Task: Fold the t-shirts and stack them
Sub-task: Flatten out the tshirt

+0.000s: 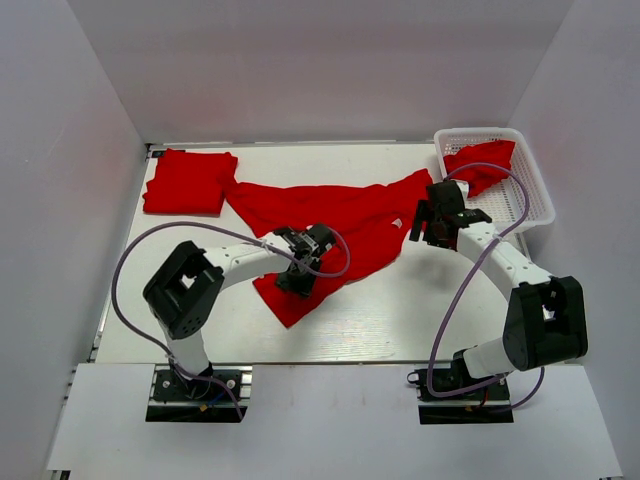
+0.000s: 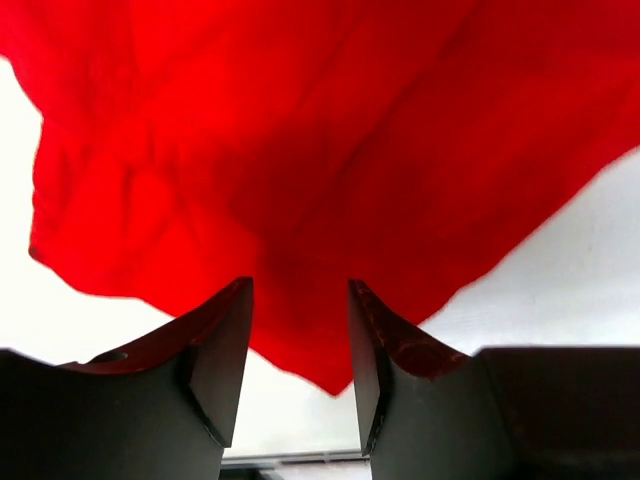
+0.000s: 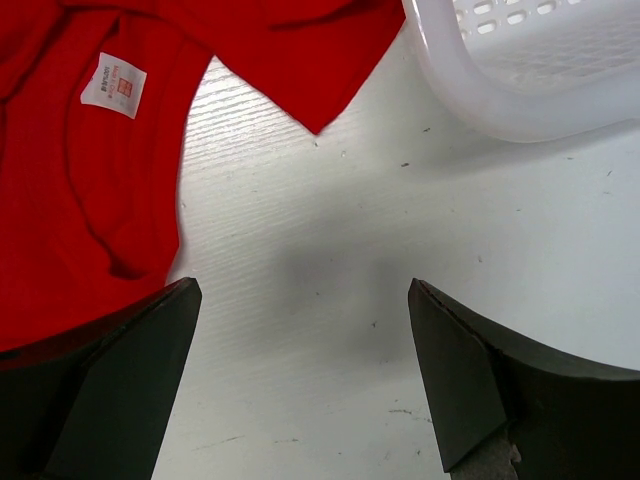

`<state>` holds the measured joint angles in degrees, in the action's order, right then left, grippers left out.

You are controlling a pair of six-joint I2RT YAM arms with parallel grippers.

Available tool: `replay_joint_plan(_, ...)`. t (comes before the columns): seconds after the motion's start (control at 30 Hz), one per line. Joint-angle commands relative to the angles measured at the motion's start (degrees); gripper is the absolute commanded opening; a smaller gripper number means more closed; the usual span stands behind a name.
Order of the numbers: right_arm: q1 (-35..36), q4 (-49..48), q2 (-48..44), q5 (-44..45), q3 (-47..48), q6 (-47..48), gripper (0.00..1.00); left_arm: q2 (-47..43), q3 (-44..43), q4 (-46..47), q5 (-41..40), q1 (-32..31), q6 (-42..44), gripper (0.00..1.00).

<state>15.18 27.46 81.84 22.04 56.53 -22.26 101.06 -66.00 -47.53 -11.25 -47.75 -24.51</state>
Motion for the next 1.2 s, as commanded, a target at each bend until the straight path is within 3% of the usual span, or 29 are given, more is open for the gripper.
replay_joint_plan(0.0,-0.41,0.93,-1.16,-0.07,0.86,0.03,0.90,1.42,-2.90,-0.10,-3.51,-0.24,0.52,0.53)
replay_joint_plan(0.77,-0.68,2.06,-1.95,-0.16,1.03,0.38,0.90,5.81,-5.46,0.95,-7.83,0.90,-1.77,0.40)
replay_joint_plan(1.07,-0.68,1.28,-2.57,-0.68,0.86,0.64,0.90,4.15,-5.99,1.47,-8.88,0.90,-2.91,0.05)
replay_joint_plan(1.17,-0.85,1.37,-2.39,-0.60,0.86,0.64,0.90,4.15,-7.74,0.95,-8.88,0.90,-2.91,0.05)
